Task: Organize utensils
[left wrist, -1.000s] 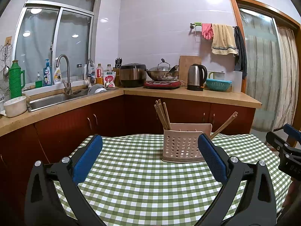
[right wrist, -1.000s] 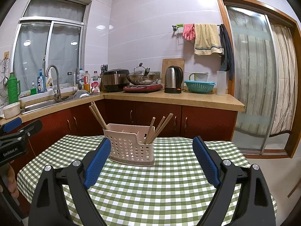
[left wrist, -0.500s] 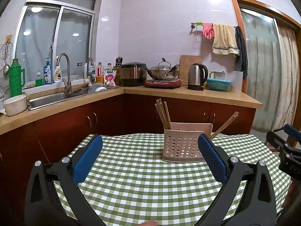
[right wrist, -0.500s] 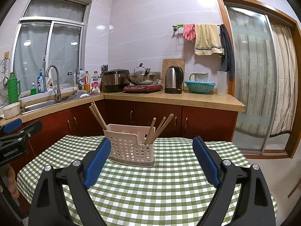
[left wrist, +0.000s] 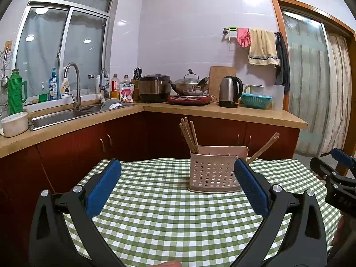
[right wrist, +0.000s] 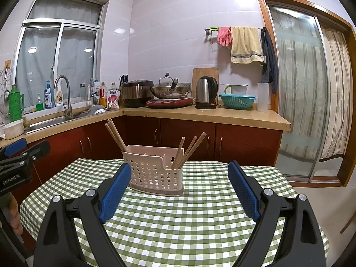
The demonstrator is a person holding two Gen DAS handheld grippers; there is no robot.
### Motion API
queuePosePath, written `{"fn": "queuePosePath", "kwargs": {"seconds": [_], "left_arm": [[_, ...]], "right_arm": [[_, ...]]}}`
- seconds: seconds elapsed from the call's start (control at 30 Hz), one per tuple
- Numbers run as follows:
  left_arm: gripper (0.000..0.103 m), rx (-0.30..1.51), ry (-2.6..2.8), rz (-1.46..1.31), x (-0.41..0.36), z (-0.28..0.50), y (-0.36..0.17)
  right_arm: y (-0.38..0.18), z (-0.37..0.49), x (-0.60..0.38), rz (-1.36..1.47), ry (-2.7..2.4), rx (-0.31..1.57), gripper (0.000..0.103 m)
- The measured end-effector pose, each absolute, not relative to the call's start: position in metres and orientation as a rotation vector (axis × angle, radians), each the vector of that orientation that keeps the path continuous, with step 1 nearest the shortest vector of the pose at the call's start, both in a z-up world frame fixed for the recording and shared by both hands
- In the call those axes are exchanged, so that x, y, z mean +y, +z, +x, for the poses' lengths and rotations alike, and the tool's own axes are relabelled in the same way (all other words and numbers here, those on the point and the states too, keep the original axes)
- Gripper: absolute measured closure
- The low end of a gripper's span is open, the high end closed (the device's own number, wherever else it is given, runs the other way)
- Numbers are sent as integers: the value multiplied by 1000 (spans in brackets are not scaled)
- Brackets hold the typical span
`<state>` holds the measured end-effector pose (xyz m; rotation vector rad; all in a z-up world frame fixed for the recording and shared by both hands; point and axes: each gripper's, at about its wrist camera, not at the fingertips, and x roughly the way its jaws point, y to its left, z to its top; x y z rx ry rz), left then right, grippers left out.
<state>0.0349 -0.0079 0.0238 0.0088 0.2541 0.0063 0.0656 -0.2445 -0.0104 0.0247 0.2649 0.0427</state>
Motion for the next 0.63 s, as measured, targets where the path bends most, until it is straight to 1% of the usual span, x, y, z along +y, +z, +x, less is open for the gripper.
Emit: {"fn": "queuePosePath", "kwargs": {"seconds": [0.23,0.43,0.53,0.63], "left_arm": [[4,240,20,3,-10,38,18],[4,274,10,15,-9,58,6],[4,323,8,19,-6,80,-8],[4,403,38,5,6,113,-34]], "right_arm": [[-18,72,-247,31,45,281,17],[-27,81,-252,37,46,299,17],[-37,93,-259,38,36,318,17],[-52,110,-274,51,18,334,17]]}}
